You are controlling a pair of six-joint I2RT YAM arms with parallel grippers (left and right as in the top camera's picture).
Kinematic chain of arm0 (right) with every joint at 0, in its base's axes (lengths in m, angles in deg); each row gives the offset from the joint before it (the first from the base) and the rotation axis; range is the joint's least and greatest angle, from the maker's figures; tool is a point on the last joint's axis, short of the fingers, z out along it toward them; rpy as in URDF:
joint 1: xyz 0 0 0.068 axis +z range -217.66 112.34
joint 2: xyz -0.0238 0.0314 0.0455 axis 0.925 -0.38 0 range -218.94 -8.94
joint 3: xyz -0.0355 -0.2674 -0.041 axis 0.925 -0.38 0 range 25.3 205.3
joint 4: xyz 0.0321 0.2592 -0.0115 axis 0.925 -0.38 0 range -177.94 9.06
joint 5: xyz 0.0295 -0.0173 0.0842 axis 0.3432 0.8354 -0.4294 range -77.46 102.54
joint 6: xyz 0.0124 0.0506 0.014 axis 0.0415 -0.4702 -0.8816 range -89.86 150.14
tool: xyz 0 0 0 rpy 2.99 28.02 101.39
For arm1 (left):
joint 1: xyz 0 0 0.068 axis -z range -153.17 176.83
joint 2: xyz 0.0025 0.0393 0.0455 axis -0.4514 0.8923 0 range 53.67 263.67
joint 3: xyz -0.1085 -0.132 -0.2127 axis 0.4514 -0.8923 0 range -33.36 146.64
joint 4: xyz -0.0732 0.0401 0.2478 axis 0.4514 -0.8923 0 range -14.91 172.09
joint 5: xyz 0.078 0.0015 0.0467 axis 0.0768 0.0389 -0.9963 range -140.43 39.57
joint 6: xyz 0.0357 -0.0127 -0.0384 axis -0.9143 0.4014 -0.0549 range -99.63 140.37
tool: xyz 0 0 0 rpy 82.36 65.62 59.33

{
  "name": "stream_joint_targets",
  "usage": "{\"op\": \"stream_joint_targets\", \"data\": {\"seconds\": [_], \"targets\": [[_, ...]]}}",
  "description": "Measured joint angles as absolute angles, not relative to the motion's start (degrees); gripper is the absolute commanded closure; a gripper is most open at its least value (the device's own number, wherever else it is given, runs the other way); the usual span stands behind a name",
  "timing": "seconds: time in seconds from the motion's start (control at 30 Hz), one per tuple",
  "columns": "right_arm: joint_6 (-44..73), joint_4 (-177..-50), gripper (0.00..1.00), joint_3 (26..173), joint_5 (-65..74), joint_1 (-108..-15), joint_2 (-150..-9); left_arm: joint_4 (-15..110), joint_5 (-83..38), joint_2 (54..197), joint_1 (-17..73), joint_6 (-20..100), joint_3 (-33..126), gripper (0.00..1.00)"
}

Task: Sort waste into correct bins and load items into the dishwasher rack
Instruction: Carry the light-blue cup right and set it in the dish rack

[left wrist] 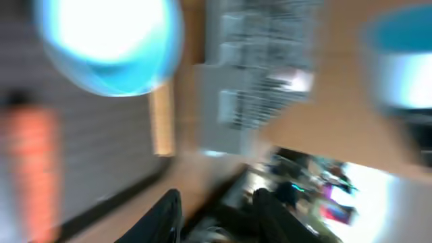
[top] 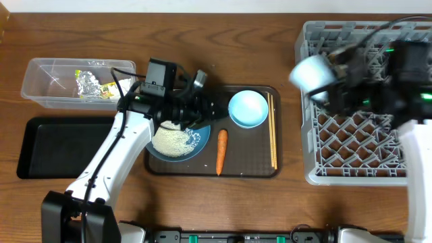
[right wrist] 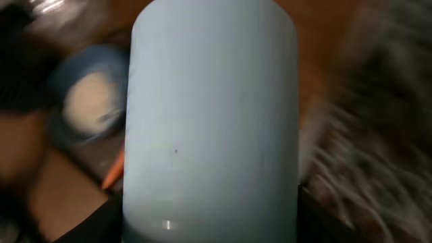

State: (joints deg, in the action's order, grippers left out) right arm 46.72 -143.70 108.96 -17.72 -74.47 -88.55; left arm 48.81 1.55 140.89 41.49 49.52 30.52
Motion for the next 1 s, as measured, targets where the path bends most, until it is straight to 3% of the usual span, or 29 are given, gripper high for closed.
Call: {"op": "stream_joint_targets", "data": {"seconds": [0.2,0.47,1.0], "targets": [[38.8,-146.7,0.86,114.0,-9.7,-84.7,-88.2,44.4,-10.8,138.5,41.5,43.9,30.5,0.64],[30.5,-149.4,0.82,114.6,1.7,-96.1,-92.6,43.4,-16.9,131.5,41.5,41.7,30.5,0.64],[25.6,-151.0,0.82,114.7,16.3,-100.4,-109.9,41.9,-20.9,130.4,41.5,41.3,30.5,0.64]]}}
